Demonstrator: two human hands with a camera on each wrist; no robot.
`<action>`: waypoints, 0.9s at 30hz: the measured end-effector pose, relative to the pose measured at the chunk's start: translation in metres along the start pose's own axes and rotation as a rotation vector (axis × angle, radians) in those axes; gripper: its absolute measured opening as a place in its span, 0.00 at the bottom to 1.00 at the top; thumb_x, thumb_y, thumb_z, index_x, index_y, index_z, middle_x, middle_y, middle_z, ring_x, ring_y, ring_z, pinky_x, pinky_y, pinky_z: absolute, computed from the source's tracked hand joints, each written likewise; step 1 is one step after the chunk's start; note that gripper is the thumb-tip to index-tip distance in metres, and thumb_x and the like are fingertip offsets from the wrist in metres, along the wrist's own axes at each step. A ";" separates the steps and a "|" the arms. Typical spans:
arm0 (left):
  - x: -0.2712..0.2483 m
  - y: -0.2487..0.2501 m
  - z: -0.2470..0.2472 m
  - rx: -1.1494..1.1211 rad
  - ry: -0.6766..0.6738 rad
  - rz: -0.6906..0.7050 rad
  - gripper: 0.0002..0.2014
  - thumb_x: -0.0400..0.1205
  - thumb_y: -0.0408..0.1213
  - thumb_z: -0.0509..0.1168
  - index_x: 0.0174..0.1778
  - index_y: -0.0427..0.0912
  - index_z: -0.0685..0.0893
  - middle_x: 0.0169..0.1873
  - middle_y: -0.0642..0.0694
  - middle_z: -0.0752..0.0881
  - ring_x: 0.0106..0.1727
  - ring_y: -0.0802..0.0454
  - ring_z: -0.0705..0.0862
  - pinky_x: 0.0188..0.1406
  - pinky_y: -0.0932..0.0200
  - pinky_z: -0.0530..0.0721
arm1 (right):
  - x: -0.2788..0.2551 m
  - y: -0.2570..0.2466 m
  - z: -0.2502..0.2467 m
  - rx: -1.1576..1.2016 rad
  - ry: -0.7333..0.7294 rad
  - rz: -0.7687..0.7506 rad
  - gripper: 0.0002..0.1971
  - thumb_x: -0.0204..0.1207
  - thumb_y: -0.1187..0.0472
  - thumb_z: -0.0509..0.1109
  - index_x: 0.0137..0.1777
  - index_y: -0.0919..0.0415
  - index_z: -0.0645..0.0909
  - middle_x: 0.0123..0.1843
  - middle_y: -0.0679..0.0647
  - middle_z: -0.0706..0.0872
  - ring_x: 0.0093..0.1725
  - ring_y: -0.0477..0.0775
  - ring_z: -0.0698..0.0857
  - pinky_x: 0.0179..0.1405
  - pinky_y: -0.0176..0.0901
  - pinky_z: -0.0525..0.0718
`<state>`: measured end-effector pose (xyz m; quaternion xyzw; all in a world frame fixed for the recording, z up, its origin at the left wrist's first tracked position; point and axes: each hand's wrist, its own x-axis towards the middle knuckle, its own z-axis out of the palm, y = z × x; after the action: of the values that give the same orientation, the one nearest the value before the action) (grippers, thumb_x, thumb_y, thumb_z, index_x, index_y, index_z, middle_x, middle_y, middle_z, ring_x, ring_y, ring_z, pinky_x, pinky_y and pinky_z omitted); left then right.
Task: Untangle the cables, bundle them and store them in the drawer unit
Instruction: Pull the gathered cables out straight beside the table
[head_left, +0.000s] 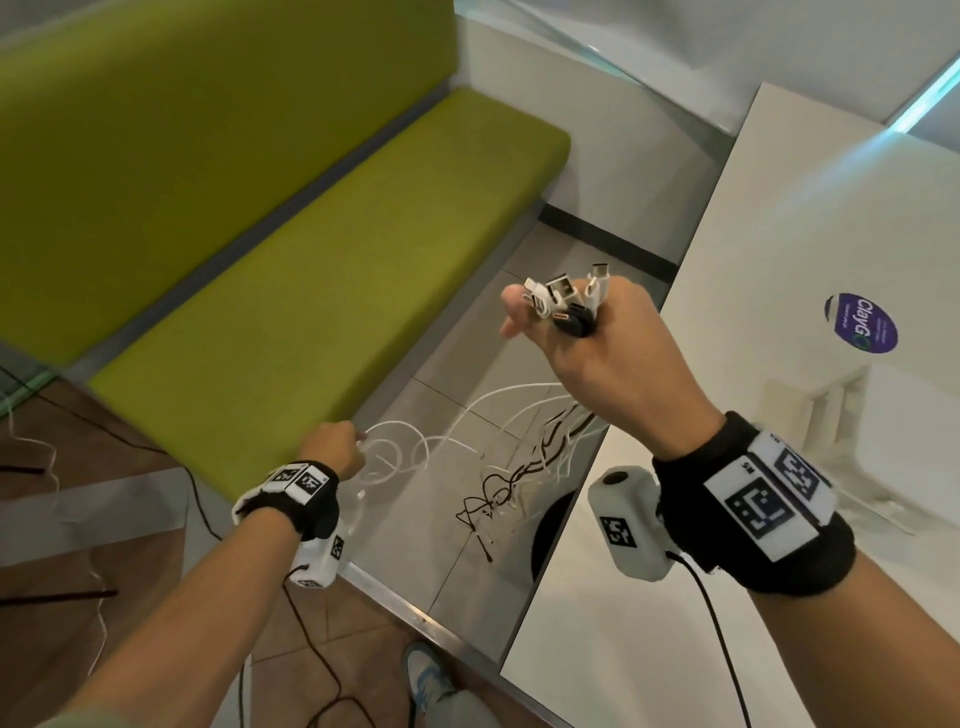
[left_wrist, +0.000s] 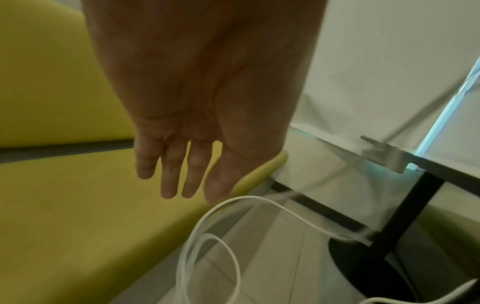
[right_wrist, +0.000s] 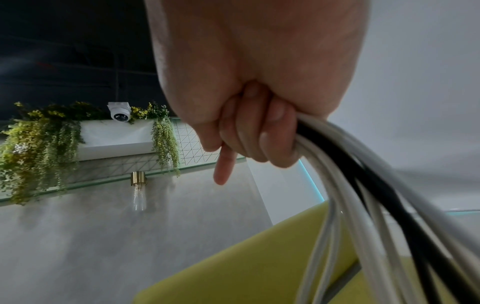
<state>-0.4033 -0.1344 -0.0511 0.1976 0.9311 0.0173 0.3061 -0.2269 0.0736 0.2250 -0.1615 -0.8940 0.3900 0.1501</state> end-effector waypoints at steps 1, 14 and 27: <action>-0.004 0.010 -0.003 -0.056 0.015 0.057 0.26 0.81 0.33 0.63 0.76 0.53 0.76 0.70 0.40 0.81 0.68 0.42 0.81 0.66 0.51 0.80 | 0.000 -0.002 0.002 0.011 0.006 -0.002 0.16 0.81 0.47 0.67 0.37 0.52 0.90 0.31 0.47 0.87 0.34 0.46 0.84 0.36 0.35 0.76; -0.116 0.164 -0.056 -0.959 -0.325 0.850 0.07 0.80 0.42 0.71 0.37 0.59 0.85 0.25 0.54 0.74 0.29 0.63 0.74 0.35 0.64 0.74 | -0.003 -0.026 -0.003 0.149 0.155 -0.176 0.17 0.83 0.54 0.64 0.37 0.56 0.89 0.24 0.29 0.79 0.33 0.27 0.81 0.37 0.19 0.70; -0.105 0.127 -0.029 -0.981 -0.010 0.803 0.18 0.68 0.33 0.81 0.20 0.56 0.82 0.19 0.60 0.76 0.23 0.61 0.72 0.28 0.66 0.71 | -0.029 -0.016 -0.004 0.143 0.077 -0.144 0.18 0.82 0.53 0.65 0.36 0.60 0.89 0.26 0.43 0.81 0.28 0.37 0.78 0.32 0.24 0.69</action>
<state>-0.2974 -0.0548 0.0512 0.3682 0.6669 0.5546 0.3349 -0.2020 0.0541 0.2352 -0.1007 -0.8669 0.4344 0.2230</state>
